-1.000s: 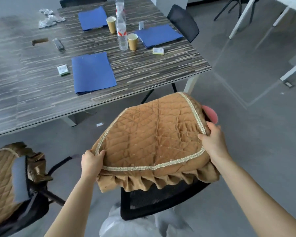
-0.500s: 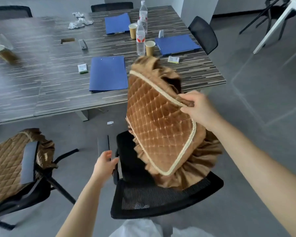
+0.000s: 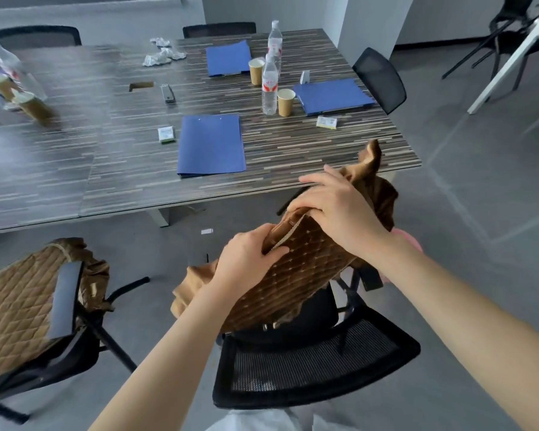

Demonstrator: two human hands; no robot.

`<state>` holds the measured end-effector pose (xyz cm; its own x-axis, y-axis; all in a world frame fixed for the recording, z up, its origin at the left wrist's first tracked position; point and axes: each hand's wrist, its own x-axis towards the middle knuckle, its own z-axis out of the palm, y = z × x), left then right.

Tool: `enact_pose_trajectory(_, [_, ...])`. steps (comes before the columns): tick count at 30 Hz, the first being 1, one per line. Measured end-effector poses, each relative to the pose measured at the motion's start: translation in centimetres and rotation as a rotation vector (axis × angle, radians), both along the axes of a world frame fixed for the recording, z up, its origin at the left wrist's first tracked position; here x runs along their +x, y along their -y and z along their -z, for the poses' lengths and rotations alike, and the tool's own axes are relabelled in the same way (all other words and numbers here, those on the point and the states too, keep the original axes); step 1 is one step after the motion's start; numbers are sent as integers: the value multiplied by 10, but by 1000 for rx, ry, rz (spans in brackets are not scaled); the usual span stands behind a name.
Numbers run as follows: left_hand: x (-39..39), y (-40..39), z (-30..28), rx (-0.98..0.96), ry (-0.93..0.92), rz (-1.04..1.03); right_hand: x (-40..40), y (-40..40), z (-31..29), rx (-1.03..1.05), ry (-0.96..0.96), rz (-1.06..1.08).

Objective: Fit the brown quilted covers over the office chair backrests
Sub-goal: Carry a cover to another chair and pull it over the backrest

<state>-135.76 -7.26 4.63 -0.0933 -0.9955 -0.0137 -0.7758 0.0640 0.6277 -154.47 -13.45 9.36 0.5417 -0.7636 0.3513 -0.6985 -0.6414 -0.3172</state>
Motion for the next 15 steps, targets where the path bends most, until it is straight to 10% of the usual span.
enact_pose_trajectory(10, [8,2,4,101,-232,-120,-28,-21,20,235,573,166])
enact_pose_trajectory(15, [30,7,-16,124,-447,-112,-55,-27,60,598,545,469])
